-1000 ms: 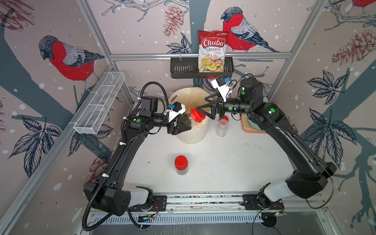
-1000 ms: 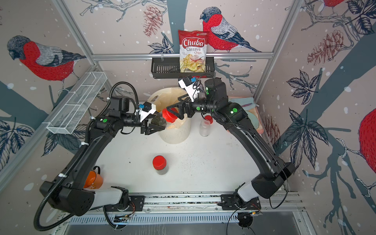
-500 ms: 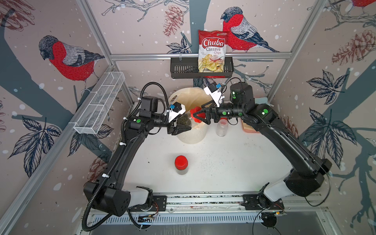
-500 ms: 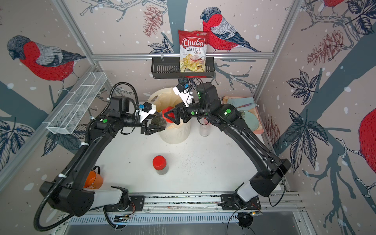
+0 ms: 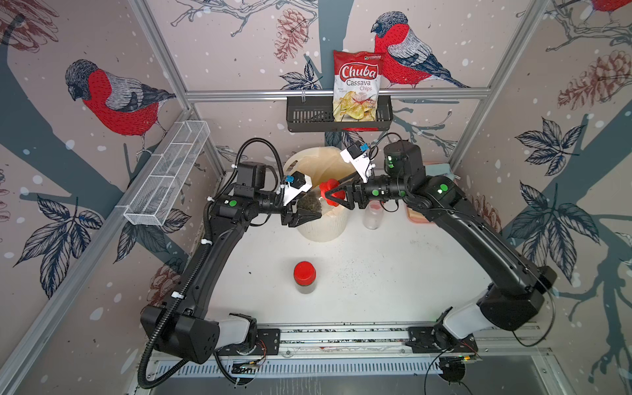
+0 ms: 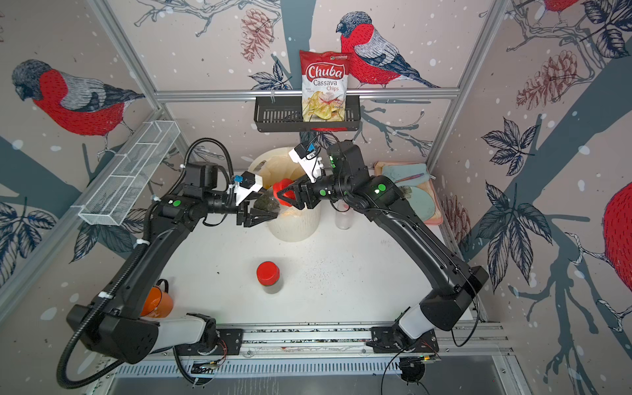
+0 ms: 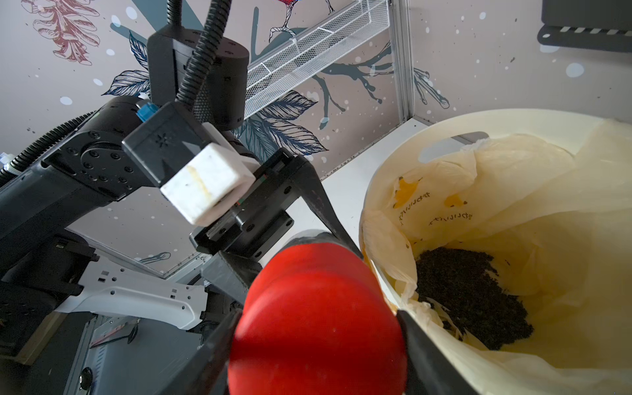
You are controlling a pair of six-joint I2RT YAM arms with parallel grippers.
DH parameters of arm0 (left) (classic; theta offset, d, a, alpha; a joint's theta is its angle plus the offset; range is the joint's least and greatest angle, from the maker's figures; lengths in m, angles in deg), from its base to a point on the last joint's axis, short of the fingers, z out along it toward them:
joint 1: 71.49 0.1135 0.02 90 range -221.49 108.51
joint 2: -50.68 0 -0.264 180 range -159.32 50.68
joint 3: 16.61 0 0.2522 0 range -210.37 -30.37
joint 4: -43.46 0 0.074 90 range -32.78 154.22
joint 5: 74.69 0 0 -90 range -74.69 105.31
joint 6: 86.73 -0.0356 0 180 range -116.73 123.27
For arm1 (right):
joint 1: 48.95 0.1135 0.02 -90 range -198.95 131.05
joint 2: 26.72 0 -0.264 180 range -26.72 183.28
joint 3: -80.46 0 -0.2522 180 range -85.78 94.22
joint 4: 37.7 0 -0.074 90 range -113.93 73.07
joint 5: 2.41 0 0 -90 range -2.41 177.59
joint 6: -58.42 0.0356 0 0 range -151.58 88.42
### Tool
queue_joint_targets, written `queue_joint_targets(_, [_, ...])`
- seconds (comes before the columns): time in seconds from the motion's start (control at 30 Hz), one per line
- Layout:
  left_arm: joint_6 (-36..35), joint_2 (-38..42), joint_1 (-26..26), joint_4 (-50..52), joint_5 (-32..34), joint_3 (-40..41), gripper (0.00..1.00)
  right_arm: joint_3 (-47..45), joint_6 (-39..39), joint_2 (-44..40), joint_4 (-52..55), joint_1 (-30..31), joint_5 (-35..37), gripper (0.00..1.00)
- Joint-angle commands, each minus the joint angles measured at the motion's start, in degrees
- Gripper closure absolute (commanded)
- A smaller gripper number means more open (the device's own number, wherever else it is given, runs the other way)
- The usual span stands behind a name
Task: Empty moldy tea leaves from jars
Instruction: Unscrew the lid from the jar.
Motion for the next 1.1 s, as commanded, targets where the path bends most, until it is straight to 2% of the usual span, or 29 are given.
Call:
queue_joint_targets(0.0, [-0.2, 0.1, 0.0, -1.4, -1.2, -0.2, 0.38, 0.0, -1.2, -0.3, -1.1, -0.1, -0.8, 0.37])
queue_joint_targets(0.23, [-0.3, 0.2, 0.0, -1.5, -1.5, -0.2, 0.38, -0.6, -3.9, -0.1, -2.0, -0.2, -2.2, 0.51])
queue_joint_targets(0.4, [-0.3, 0.3, 0.0, -1.5, -1.7, -0.1, 0.38, -1.5, -5.1, -0.1, -3.4, -1.1, -2.8, 0.89])
queue_joint_targets(0.53, [-0.3, 0.3, 0.0, -1.6, -1.8, -0.2, 0.38, -0.9, -7.4, 0.1, -3.3, -1.3, -2.4, 0.98])
queue_joint_targets(0.87, [-0.3, 0.7, 0.0, -1.6, -2.1, 0.0, 0.38, -5.2, -24.6, -2.8, -6.1, -1.8, -4.2, 1.00])
queue_joint_targets(1.07, [-0.3, 0.3, 0.0, -1.6, -2.3, 0.0, 0.38, -3.3, -37.1, -1.9, -3.1, -2.3, -6.6, 1.00])
